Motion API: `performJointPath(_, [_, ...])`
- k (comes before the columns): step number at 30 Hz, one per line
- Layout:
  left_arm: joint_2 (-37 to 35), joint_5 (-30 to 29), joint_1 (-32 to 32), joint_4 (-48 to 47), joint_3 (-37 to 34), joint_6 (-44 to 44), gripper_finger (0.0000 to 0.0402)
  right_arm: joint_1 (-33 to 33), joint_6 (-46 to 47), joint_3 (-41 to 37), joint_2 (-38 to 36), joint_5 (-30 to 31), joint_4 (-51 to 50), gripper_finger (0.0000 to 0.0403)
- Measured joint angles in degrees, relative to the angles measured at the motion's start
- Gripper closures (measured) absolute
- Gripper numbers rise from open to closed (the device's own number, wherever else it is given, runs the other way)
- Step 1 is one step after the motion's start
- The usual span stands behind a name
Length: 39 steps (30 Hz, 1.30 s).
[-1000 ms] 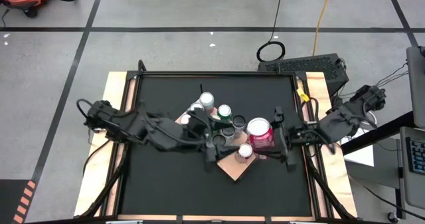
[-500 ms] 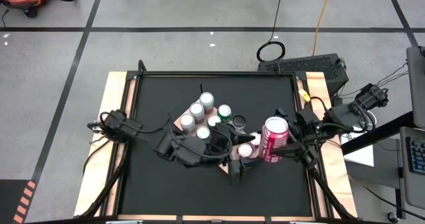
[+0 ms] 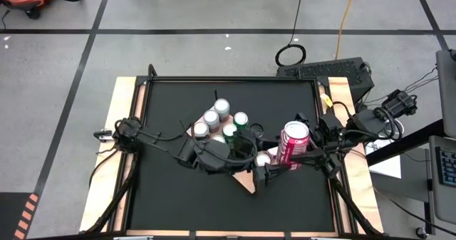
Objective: Place canned beverage on shelf
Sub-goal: Put the red soda can aligned with the other red soda cans
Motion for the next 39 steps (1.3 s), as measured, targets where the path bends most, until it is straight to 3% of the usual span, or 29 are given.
performJointPath(4, [0.1, 1.9, 0.9, 3.0, 0.0, 3.3, 0.001, -0.8, 0.0, 0.0, 0.1, -0.1, 0.0, 0.0126])
performJointPath(23, [1.1, 5.7, 1.9, 2.8, -0.1, 3.3, 0.0008, -1.3, -1.3, 0.0, 0.4, 0.2, -0.1, 0.0126])
performJointPath(34, [1.4, 4.6, 1.7, 1.1, -0.1, 3.8, 0.0105, -1.6, -0.6, 0.0, 1.6, 0.2, -0.6, 0.0126])
performJointPath(39, [1.4, 4.7, 1.7, 0.3, -0.1, 3.2, 0.0113, -1.6, 1.0, 0.0, 1.5, 1.1, -1.4, 0.0115])
